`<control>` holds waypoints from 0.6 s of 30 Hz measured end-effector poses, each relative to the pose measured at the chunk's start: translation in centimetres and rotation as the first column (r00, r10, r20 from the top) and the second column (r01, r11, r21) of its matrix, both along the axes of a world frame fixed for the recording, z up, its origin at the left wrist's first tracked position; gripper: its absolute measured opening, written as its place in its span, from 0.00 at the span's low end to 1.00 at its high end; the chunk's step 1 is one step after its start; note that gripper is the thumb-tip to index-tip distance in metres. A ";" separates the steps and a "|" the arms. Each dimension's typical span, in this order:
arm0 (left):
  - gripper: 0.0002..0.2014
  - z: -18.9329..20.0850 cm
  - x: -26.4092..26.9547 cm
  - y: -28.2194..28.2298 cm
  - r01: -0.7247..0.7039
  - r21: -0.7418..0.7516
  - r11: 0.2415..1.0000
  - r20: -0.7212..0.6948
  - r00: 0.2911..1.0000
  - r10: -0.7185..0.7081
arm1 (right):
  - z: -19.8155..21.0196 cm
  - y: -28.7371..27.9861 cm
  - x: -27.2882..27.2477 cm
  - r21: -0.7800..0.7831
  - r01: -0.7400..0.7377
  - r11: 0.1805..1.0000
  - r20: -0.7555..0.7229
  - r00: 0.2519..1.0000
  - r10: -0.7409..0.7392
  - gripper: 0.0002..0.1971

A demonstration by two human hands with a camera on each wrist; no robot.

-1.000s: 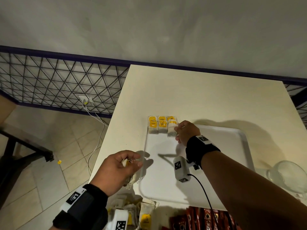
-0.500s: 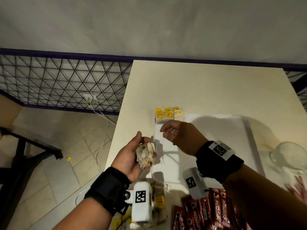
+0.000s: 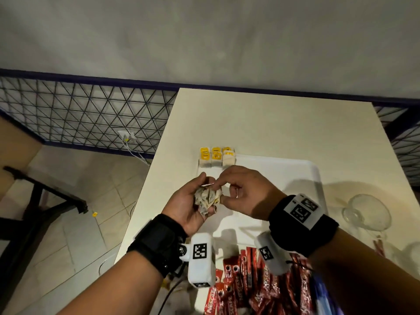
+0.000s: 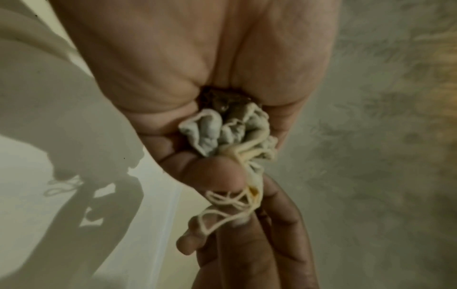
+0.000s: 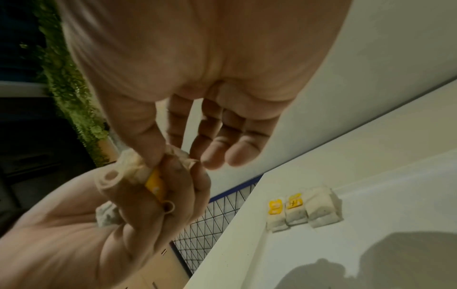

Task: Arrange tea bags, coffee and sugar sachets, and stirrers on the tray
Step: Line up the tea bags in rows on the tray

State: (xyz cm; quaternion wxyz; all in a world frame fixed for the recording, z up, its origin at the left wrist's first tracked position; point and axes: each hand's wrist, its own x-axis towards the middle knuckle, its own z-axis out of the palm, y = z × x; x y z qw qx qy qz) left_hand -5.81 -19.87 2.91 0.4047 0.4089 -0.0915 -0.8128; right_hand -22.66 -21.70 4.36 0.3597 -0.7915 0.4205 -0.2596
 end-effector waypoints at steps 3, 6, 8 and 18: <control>0.09 -0.1 -0.8 0.4 -0.065 0.016 0.998 -0.027 0.998 0.065 | 0.0 -0.2 -0.8 0.015 -0.022 1.000 -0.013 1.000 0.022 0.09; 0.07 0.0 -1.3 0.7 -0.117 0.023 0.993 -0.065 0.991 0.118 | -0.2 -0.4 -1.1 0.074 -0.008 0.997 0.045 0.999 0.005 0.07; 0.08 0.1 -1.5 0.8 -0.093 0.037 0.995 -0.077 0.992 0.096 | -0.2 -0.4 -1.0 0.088 0.002 0.996 0.090 0.996 -0.010 0.06; 0.30 -1.7 -1.6 -0.1 0.042 0.038 0.998 -0.183 0.982 -0.034 | 1.2 -2.6 -0.7 0.168 -0.005 0.986 -0.112 0.993 0.024 0.03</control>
